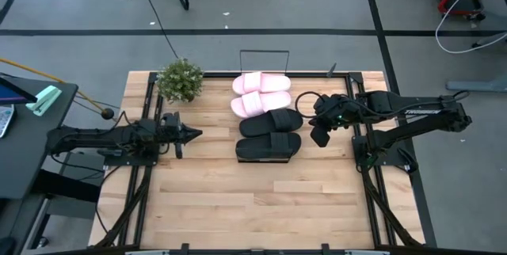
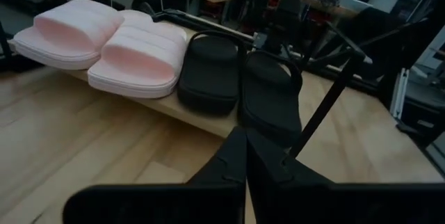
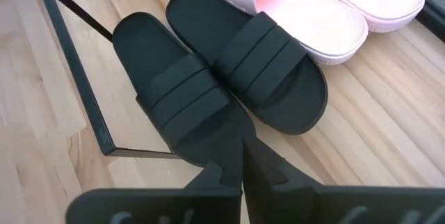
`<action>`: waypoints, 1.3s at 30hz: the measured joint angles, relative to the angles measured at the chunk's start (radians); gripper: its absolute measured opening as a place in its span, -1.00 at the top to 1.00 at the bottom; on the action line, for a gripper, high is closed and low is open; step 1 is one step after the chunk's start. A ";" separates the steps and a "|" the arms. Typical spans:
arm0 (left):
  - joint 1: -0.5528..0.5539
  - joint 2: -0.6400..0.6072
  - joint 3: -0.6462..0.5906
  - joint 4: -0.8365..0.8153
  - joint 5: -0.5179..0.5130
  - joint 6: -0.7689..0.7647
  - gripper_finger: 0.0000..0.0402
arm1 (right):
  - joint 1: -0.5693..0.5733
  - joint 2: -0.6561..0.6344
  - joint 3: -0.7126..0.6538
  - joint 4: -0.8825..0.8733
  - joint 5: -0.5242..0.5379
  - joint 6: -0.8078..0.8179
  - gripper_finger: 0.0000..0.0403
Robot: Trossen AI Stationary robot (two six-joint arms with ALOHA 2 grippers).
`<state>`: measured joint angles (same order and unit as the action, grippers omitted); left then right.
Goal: Pick and place slides into the shelf
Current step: Return to Home Position
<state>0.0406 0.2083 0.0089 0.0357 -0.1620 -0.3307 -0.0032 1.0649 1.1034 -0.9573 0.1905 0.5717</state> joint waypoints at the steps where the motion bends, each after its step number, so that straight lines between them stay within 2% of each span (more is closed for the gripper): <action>1: 0.000 0.001 0.000 0.001 0.000 -0.004 0.97 | 0.000 -0.006 0.000 -0.001 0.000 -0.008 0.99; 7: 0.001 0.000 0.008 0.015 -0.010 0.002 0.97 | 0.000 -0.093 -0.021 -0.048 0.043 -0.058 0.99; 15: 0.001 0.000 0.068 -0.052 -0.026 -0.036 0.95 | 0.024 -0.397 -0.306 0.091 0.027 0.073 1.00; 19: 0.001 -0.001 0.071 -0.067 -0.026 -0.095 0.98 | 0.053 -0.496 -0.422 0.175 0.027 0.082 1.00; 29: 0.001 -0.001 0.073 -0.093 -0.027 -0.214 0.98 | 0.096 -0.675 -0.619 0.276 0.032 0.082 1.00; 39: 0.001 -0.001 0.074 -0.092 -0.060 -0.257 0.97 | 0.098 -0.868 -0.731 0.302 0.075 0.081 1.00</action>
<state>0.0418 0.2070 0.0826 -0.0566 -0.2219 -0.5875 0.0952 0.1967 0.3720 -0.6552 0.2652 0.6529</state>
